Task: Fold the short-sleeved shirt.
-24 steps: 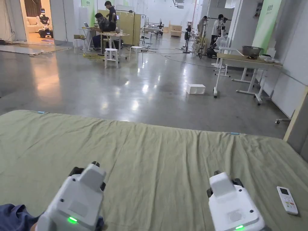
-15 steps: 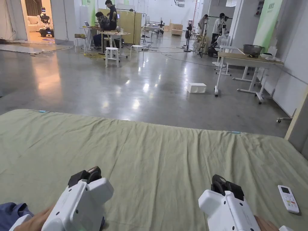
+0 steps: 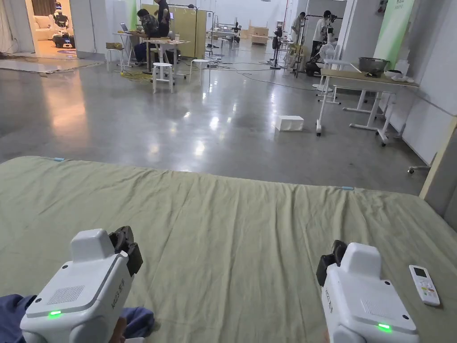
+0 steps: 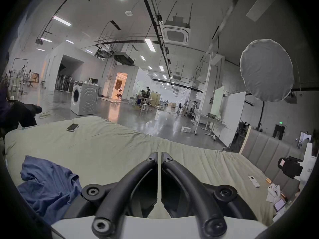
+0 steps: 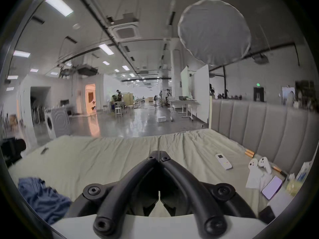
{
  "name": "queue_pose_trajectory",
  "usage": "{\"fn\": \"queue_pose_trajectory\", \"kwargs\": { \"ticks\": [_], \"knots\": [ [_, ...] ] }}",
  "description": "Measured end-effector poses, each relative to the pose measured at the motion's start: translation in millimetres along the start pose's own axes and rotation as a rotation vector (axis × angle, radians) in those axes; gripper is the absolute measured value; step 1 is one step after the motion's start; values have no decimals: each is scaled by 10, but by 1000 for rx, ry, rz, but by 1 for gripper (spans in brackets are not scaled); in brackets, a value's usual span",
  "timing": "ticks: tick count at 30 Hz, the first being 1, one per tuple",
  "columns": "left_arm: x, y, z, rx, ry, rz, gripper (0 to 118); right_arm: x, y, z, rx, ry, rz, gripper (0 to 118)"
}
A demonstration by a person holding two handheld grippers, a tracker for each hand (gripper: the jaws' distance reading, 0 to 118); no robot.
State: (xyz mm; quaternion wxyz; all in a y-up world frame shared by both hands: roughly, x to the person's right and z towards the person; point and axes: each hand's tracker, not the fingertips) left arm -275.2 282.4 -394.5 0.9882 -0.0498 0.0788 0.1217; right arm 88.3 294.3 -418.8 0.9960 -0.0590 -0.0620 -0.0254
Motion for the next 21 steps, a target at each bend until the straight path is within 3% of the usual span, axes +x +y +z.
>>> {"fn": "queue_pose_trajectory", "kwargs": {
  "ticks": [3, 7, 9, 16, 21],
  "knots": [
    [59, 28, 14, 6, -15, -60, 3, 2, 31, -12, 10, 16, 15, 0],
    [74, 51, 31, -9, -45, -123, 3, -94, 41, 4, 45, 45, 128, 0],
    [45, 71, 39, -31, -59, -119, 3, -111, -3, 30, 5, 56, 87, 0],
    [-325, 38, 109, -182, -25, -132, 3, -227, -144, 48, -13, 91, 138, 0],
    [-955, -167, 192, -324, 48, -170, 3, -336, -271, 39, -38, 127, 155, 0]
  ]
}}
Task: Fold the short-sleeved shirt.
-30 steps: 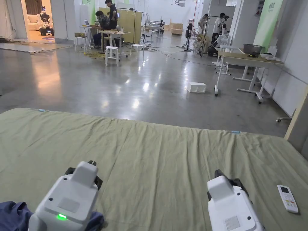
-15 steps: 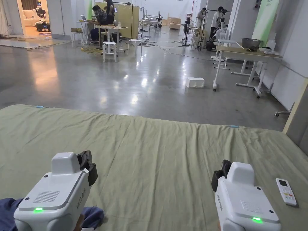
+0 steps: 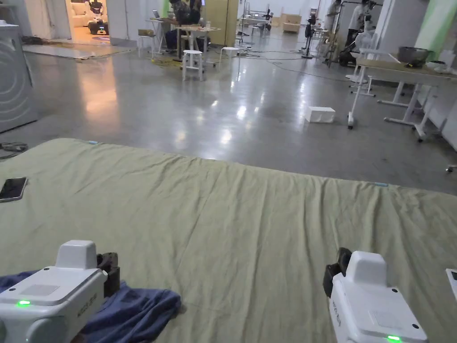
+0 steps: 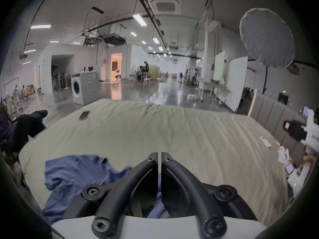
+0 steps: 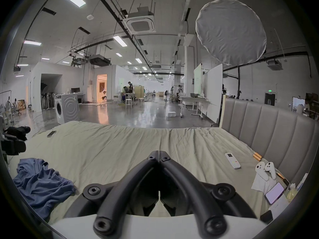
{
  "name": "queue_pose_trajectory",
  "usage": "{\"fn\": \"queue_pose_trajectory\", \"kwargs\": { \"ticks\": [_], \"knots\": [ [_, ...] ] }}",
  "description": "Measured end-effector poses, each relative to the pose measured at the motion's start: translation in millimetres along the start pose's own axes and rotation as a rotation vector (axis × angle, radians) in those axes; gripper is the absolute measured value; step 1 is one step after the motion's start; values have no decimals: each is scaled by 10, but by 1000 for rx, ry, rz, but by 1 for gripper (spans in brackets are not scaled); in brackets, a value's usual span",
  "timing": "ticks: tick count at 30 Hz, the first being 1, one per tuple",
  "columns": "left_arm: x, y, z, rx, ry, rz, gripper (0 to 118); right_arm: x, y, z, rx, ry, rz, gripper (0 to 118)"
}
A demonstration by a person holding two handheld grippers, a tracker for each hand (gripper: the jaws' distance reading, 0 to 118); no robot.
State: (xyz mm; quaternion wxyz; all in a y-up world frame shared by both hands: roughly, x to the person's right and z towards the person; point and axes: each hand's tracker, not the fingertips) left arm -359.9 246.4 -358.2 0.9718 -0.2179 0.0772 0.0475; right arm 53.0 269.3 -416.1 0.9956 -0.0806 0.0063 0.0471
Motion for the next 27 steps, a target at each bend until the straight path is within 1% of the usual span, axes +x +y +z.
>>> {"fn": "queue_pose_trajectory", "kwargs": {
  "ticks": [3, 5, 6, 9, 10, 11, 13, 14, 15, 16, 17, 20, 22, 23, 24, 25, 26, 27],
  "knots": [
    [-417, -202, -60, -113, 77, 13, 3, -99, -100, -20, -16, 36, 27, 0],
    [-677, -310, -114, -193, 103, 20, 3, -172, -166, -33, -28, 49, 47, 0],
    [-803, -379, -163, -246, 97, 56, 3, -206, -191, -39, -26, 57, 58, 0],
    [-1037, -536, -252, -359, 86, 93, 5, -249, -279, -77, -73, 101, 30, 0],
    [-1090, -597, -290, -370, 93, 96, 13, -261, -307, -86, -88, 112, 19, 0],
    [-1135, -659, -335, -405, 102, 86, 27, -279, -325, -92, -84, 117, 29, 0],
    [-1203, -763, -414, -456, 124, 73, 43, -305, -360, -101, -95, 119, 45, 0],
    [-1232, -828, -457, -487, 102, 87, 59, -309, -376, -103, -99, 126, 48, 0],
    [-1255, -885, -483, -495, 80, 110, 89, -312, -390, -104, -104, 131, 52, 0],
    [-1262, -936, -495, -497, 61, 133, 104, -316, -402, -105, -107, 133, 60, 0],
    [-1266, -981, -505, -500, 34, 159, 110, -316, -414, -107, -109, 134, 68, 0],
    [-1177, -1095, -578, -516, 2, 176, 110, -298, -442, -116, -117, 133, 78, 0],
    [-1065, -1196, -680, -587, 23, 129, 109, -285, -466, -124, -125, 130, 82, 0],
    [-1012, -1255, -729, -629, 54, 89, 106, -279, -474, -122, -129, 127, 85, 0],
    [-922, -1305, -760, -642, 97, 4, 103, -269, -486, -121, -133, 126, 87, 0],
    [-864, -1308, -747, -619, 112, -49, 103, -262, -492, -121, -135, 126, 88, 0],
    [-809, -1277, -727, -582, 111, -63, 99, -255, -501, -118, -138, 124, 90, 0],
    [-771, -1265, -729, -598, 114, -48, 90, -249, -514, -116, -140, 121, 92, 0]
  ]
}}
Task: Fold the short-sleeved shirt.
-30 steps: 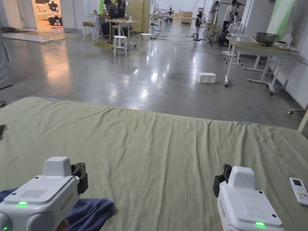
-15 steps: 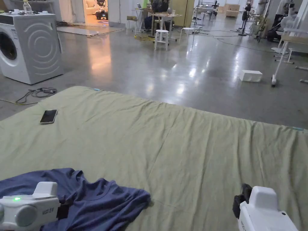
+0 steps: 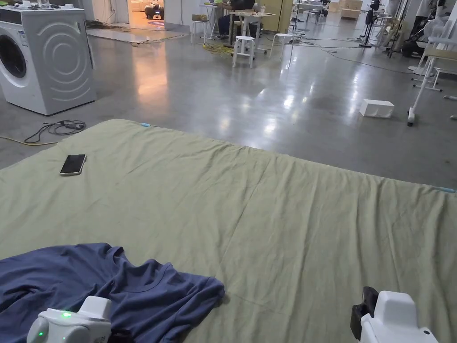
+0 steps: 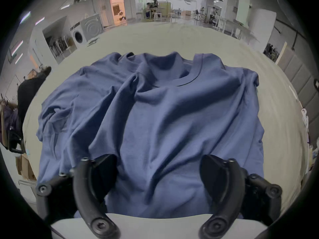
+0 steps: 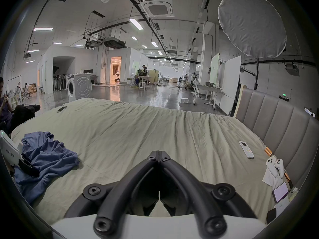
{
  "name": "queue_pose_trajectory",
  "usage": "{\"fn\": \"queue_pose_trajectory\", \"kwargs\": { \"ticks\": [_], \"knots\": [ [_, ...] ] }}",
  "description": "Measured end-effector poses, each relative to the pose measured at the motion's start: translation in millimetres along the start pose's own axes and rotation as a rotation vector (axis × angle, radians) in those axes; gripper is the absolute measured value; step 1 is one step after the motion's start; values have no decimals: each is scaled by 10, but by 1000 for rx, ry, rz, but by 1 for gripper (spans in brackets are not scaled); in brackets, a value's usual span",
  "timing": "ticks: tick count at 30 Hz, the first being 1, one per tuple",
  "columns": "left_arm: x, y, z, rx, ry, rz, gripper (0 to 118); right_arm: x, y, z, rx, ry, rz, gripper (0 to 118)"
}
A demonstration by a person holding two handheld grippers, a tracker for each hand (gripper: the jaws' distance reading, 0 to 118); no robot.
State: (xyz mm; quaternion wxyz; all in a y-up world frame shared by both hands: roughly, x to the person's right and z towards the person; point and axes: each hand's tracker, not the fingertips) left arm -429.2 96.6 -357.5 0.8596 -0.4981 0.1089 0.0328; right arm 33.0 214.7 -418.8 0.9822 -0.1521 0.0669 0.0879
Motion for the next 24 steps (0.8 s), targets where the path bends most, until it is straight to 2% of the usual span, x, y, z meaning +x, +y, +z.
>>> {"fn": "queue_pose_trajectory", "kwargs": {
  "ticks": [2, 4, 5, 7, 14, 24],
  "knots": [
    [30, -2, 55, 17, -8, 4, 66, 11, -15, -1, -4, 0, -4, 0],
    [80, 0, 92, 45, -13, 0, 22, 6, -21, 6, -7, -1, -1, 0],
    [91, -2, 86, 47, 0, -8, 12, 1, -24, 12, -9, 1, 1, 0],
    [97, -5, 44, 45, 49, -31, 11, -2, -32, 15, -10, 5, 5, 0],
    [-33, 20, 27, 66, 7, 10, 6, 11, -56, 47, -9, 2, 8, 0],
    [-181, 256, 712, 382, -12, 76, 6, 80, -8, 76, 7, -5, 1, 0]
  ]
}}
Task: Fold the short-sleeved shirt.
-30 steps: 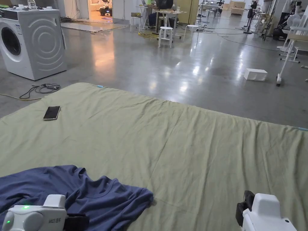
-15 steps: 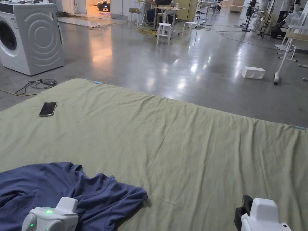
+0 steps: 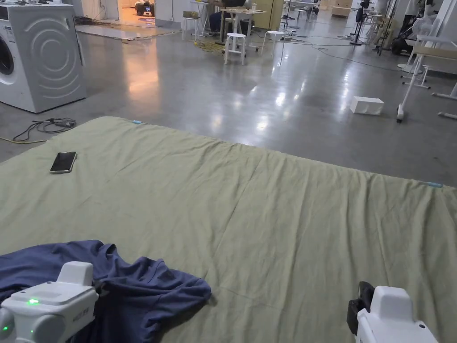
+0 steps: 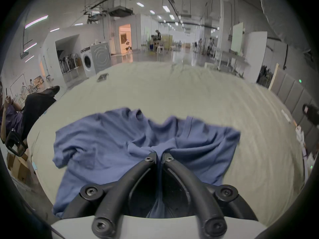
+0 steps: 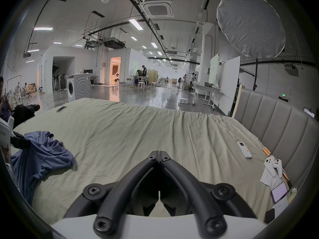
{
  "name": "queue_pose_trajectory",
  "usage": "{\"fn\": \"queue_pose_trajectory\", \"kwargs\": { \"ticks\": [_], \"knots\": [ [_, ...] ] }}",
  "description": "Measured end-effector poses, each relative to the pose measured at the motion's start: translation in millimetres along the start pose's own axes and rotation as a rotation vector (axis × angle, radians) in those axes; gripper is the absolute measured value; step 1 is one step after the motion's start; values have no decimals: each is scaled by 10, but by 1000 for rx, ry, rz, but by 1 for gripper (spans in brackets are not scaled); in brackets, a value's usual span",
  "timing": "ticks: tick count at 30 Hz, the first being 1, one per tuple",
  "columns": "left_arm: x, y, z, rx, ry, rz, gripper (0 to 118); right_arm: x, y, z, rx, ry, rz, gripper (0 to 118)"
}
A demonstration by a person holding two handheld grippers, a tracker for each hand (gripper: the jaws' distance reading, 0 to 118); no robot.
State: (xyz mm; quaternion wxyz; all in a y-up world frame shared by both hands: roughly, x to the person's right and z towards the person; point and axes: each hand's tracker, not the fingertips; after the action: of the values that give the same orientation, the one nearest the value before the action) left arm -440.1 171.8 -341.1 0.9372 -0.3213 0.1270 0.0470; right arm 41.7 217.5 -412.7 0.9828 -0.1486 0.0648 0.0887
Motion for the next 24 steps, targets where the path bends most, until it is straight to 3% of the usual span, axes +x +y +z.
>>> {"fn": "queue_pose_trajectory", "kwargs": {
  "ticks": [7, 13, 24],
  "knots": [
    [77, 586, 432, 197, -1, 56, 6, 114, 131, 81, 48, -31, -37, 0],
    [462, 1137, 744, 300, -48, 22, 6, 361, 334, 263, 111, -63, -81, 0],
    [1723, 1977, 1264, 487, -323, -91, 6, 865, 513, 620, 189, -152, -68, 0]
  ]
}}
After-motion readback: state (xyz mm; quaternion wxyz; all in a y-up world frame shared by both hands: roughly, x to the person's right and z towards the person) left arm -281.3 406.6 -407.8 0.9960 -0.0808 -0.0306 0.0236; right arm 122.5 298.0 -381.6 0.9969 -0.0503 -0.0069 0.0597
